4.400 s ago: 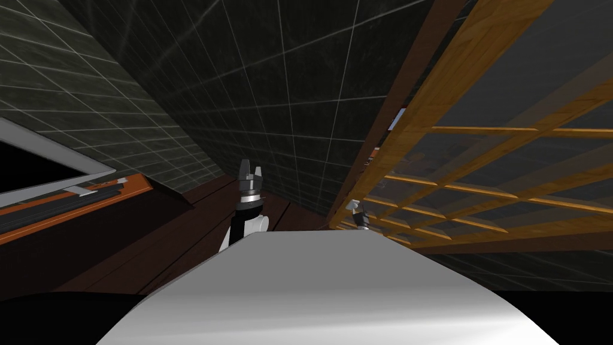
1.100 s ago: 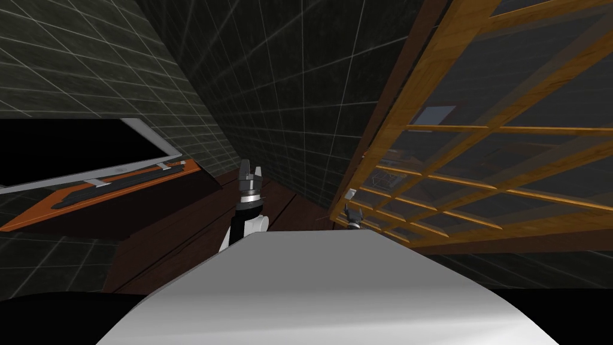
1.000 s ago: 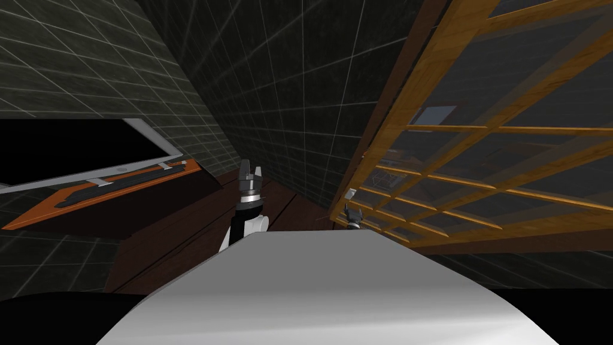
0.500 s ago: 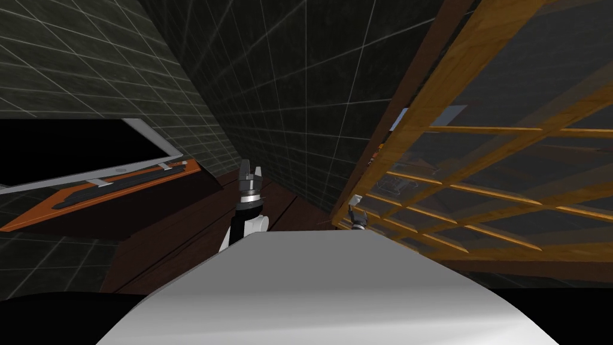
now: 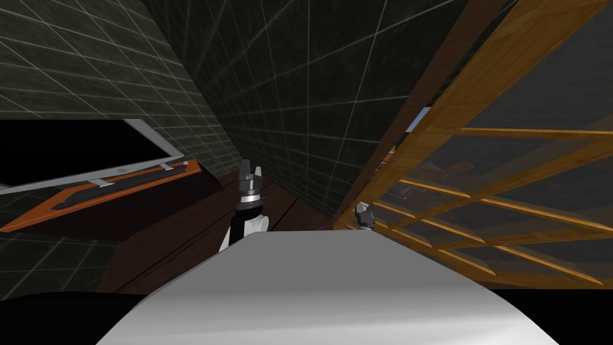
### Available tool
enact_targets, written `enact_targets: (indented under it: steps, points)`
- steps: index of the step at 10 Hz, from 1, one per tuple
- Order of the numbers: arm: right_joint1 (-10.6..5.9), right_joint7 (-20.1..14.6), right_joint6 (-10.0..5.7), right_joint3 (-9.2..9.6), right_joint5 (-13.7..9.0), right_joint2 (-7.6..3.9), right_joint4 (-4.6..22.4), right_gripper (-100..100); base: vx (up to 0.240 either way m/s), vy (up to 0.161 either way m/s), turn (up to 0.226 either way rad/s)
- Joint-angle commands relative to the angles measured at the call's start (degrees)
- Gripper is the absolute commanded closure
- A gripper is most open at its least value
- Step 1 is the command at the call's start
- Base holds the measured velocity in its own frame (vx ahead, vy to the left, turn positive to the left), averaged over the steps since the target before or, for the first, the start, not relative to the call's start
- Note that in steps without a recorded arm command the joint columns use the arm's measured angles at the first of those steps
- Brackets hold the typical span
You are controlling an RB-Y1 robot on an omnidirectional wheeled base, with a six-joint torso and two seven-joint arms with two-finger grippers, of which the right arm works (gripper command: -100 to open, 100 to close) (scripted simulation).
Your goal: Pull the door open
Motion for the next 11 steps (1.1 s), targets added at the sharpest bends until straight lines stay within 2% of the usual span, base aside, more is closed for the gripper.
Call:
enact_targets:
  steps: [1, 2, 3, 8, 9, 11]
  points:
    - [0.28, -1.59, -0.55, -0.10, -0.10, -1.15, 0.84, -100, 0.138, 0.021, 0.037]
    - [0.24, -0.84, -0.17, -0.11, -0.10, -0.72, 0.30, -100, 0.052, 0.007, 0.003]
    - [0.24, -0.84, -0.17, -0.11, -0.10, -0.72, 0.30, 100, 0.000, 0.000, 0.000]
    - [0.24, -0.84, -0.17, -0.11, -0.10, -0.72, 0.30, 100, -0.009, -0.003, 0.001]
    - [0.62, -1.49, -0.24, 0.93, 0.49, -1.17, -0.10, 100, -0.103, -0.008, 0.045]
    - [0.95, -2.08, -0.39, 1.85, 1.01, -1.52, -0.50, 100, -0.184, -0.009, 0.065]
